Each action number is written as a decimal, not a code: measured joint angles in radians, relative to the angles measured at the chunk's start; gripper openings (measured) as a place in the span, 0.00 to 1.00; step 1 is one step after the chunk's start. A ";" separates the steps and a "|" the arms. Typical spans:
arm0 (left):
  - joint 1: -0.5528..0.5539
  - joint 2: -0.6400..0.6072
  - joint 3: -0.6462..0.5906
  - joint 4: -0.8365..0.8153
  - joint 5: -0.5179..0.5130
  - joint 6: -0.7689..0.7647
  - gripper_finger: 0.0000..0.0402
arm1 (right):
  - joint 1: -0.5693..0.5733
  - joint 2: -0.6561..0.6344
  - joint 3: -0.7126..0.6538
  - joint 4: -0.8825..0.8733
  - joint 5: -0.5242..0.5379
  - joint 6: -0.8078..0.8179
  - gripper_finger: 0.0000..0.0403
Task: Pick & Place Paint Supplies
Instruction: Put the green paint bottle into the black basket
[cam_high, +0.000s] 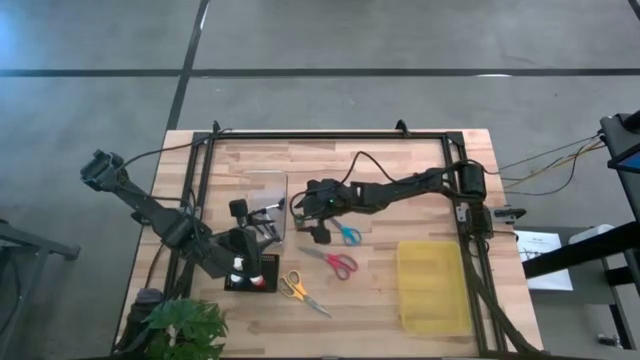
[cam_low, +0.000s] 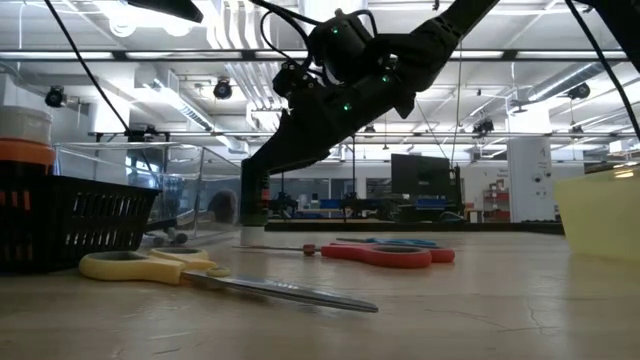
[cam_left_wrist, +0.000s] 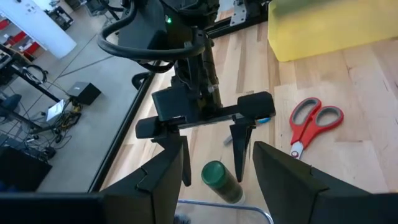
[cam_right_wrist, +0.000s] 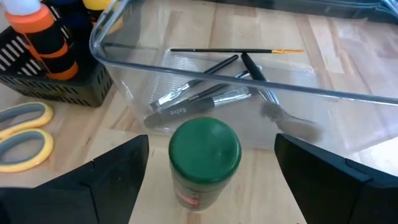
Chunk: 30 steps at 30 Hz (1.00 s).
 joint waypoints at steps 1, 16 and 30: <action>0.000 0.000 0.000 0.000 0.000 0.000 0.51 | 0.000 0.000 0.000 0.001 0.000 0.000 0.86; 0.000 0.000 0.000 0.004 0.000 -0.003 0.50 | -0.003 0.000 0.001 0.003 -0.004 -0.008 0.61; 0.000 0.000 -0.001 0.007 0.000 -0.003 0.50 | 0.004 -0.005 0.001 -0.003 -0.008 -0.055 0.27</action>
